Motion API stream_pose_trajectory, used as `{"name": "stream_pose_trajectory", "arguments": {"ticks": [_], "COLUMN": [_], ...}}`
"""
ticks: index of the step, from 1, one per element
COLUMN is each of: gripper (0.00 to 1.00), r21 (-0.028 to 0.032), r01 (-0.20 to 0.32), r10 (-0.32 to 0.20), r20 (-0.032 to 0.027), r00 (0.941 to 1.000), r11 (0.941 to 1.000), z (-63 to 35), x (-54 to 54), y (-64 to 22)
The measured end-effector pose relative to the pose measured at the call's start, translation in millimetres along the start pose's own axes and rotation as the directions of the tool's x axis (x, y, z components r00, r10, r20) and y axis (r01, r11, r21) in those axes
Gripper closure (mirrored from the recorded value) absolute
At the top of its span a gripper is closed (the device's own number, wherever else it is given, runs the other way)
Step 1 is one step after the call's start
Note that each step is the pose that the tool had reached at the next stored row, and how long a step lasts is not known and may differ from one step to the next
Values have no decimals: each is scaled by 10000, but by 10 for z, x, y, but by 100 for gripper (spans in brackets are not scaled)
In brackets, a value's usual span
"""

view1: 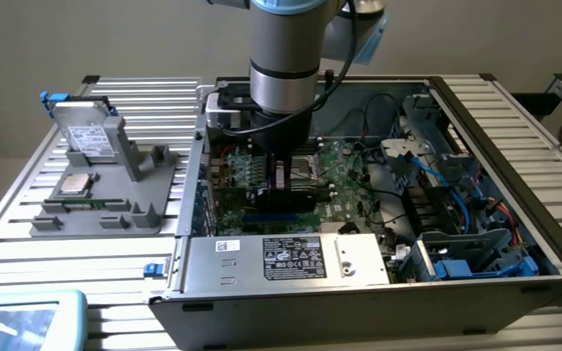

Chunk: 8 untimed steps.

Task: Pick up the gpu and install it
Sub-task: 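Insert the gpu into the slot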

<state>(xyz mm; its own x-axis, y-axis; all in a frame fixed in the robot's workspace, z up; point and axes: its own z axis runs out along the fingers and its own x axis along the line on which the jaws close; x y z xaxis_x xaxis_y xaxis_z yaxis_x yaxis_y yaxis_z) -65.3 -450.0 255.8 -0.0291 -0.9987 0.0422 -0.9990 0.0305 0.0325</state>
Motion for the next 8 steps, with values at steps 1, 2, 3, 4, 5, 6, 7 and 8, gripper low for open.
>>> {"name": "stream_pose_trajectory", "arguments": {"ticks": [1, 2, 3, 4, 5, 6, 7, 8], "gripper": [73, 73, 73, 73, 73, 73, 73, 73], "r21": [1, 1, 1, 1, 1, 1, 1, 1], "r01": [3, 4, 1, 2, 3, 3, 3, 3], "r10": [-3, -4, -1, -2, -3, -3, -3, -3], "r20": [0, -1, -2, -2, -2, -1, -2, -2], "r00": [10000, 10000, 10000, 10000, 10000, 10000, 10000, 10000], "r11": [10000, 10000, 10000, 10000, 10000, 10000, 10000, 10000], "z": [0, 0, -1, -1, 0, 1, 1, 1], "x": [0, 0, 1, 1, 1, 1, 1, 1], "y": [0, 1, 6, 9, 9, 12, 15, 16]}}
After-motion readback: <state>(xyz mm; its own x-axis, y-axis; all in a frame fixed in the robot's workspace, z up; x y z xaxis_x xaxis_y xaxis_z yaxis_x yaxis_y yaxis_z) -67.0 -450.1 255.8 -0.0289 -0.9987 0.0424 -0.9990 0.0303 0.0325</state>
